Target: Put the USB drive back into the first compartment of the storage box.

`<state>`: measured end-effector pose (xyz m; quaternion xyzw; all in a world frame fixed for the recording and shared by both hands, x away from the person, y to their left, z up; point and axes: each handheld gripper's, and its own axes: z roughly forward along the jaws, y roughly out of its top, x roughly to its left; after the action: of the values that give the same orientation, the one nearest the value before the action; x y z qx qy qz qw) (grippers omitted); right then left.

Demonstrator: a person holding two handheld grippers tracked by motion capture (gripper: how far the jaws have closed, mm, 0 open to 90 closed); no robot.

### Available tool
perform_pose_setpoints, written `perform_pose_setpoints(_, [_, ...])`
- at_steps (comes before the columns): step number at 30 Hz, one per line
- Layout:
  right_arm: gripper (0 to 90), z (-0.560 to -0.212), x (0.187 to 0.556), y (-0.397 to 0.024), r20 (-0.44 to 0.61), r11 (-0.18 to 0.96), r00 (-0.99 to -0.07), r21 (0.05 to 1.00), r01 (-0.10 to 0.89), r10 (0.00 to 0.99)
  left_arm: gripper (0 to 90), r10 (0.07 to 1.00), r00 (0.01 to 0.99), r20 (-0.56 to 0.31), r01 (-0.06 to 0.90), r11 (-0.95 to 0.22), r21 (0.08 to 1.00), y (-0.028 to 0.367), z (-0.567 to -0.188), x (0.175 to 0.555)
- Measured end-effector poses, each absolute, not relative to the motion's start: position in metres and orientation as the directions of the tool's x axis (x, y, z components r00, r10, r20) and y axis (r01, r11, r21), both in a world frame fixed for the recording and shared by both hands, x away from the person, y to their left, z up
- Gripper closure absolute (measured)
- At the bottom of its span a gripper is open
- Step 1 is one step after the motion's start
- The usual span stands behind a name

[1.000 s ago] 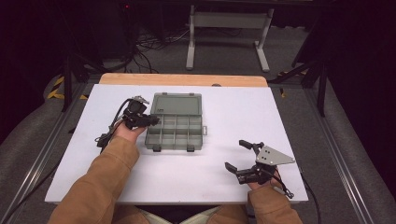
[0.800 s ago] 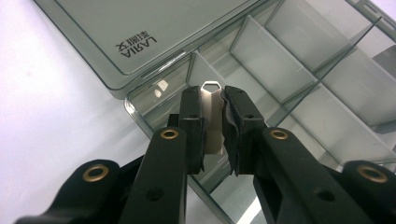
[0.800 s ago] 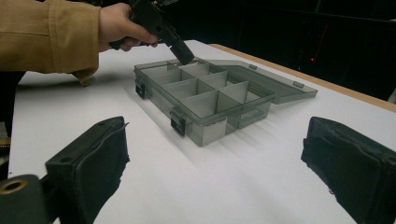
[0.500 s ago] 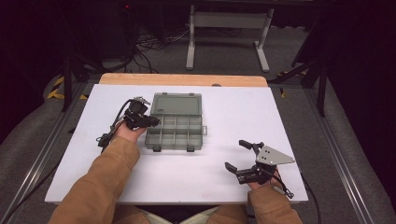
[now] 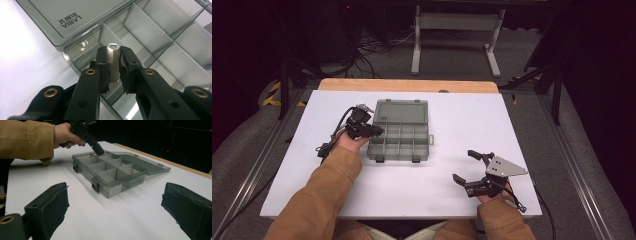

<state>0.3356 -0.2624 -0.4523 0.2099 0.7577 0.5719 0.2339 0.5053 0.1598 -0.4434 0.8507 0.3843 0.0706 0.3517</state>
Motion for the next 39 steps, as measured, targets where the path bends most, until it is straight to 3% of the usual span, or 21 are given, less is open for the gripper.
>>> perform_pose_setpoints(7, [7.2, -0.452, 0.336, -0.262, -0.114, 0.257, -0.804, 0.965, 0.051, 0.584, 77.8, 0.699, 0.697, -0.159, 0.606, -0.456, 0.651, 0.16, -0.443, 0.505])
perform_pose_setpoints(12, [7.2, -0.452, 0.335, -0.262, -0.116, 0.259, -0.802, 0.965, 0.049, 0.585, 71.2, 0.692, 0.7, -0.175, 0.606, -0.446, 0.659, 0.16, -0.442, 0.504])
perform_pose_setpoints(21, [7.2, -0.452, 0.336, -0.262, -0.116, 0.259, -0.802, 0.965, 0.049, 0.585, 52.4, 0.675, 0.715, -0.182, 0.583, -0.432, 0.688, 0.159, -0.435, 0.499])
perform_pose_setpoints(24, [7.1, -0.452, 0.335, -0.262, -0.117, 0.259, -0.802, 0.965, 0.048, 0.586, 42.0, 0.671, 0.715, -0.196, 0.579, -0.411, 0.704, 0.161, -0.431, 0.496])
perform_pose_setpoints(26, [7.2, -0.452, 0.336, -0.262, -0.117, 0.259, -0.802, 0.965, 0.049, 0.586, 29.3, 0.669, 0.717, -0.195, 0.567, -0.396, 0.723, 0.163, -0.426, 0.494])
perform_pose_setpoints(29, [7.2, -0.452, 0.335, -0.262, -0.117, 0.26, -0.802, 0.965, 0.048, 0.586, 21.3, 0.659, 0.721, -0.213, 0.559, -0.373, 0.74, 0.165, -0.42, 0.489])
perform_pose_setpoints(39, [7.2, -0.452, 0.336, -0.261, -0.118, 0.261, -0.802, 0.964, 0.049, 0.586, 9.7, 0.629, 0.749, -0.207, 0.513, -0.353, 0.782, 0.164, -0.403, 0.471])
